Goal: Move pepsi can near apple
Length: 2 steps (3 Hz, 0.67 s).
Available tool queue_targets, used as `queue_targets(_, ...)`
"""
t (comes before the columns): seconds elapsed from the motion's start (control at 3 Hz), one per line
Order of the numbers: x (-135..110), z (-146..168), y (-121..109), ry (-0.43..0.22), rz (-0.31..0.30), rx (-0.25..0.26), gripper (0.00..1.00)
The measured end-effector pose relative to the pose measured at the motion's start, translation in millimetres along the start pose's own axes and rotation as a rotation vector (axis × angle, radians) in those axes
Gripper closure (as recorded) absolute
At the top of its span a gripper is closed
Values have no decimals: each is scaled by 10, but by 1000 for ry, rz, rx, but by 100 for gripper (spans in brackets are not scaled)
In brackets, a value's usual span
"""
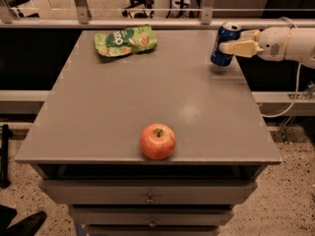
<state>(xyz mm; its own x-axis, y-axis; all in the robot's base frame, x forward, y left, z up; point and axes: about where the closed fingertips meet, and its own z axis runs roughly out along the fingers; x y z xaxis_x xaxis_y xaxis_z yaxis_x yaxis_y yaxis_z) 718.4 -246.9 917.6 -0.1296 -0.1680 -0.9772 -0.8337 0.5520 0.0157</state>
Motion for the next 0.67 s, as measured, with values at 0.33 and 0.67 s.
queue_targets(0.33, -150, -154, 224, -44, -16, -50, 100)
queue_targets(0.67, -166, -174, 252, -50, -17, -57, 100)
